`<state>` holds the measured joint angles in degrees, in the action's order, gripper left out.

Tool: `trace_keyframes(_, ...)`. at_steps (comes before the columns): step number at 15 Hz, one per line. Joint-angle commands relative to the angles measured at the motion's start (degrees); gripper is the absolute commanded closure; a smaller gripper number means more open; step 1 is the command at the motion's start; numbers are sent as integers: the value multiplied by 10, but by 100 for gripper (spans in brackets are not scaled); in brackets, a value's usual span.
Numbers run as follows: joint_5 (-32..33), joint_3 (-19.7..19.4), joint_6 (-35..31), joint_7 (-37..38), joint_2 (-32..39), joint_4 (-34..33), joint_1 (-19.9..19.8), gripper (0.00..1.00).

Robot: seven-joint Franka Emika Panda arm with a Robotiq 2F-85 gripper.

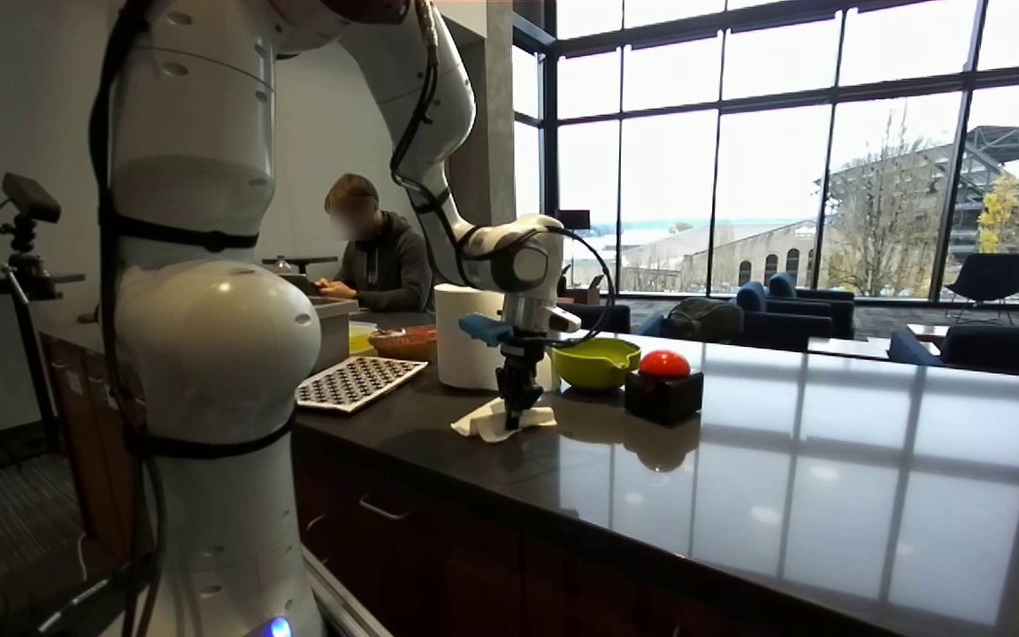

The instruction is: Use the napkin to wipe the counter.

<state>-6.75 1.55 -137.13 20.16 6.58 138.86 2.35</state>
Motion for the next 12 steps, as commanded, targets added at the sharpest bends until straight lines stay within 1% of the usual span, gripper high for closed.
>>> trace_keyframes(1,0,-17,-5,16,37,-19,-9,100)
trace_keyframes(12,-1,-57,-10,41,48,-36,-38,100)
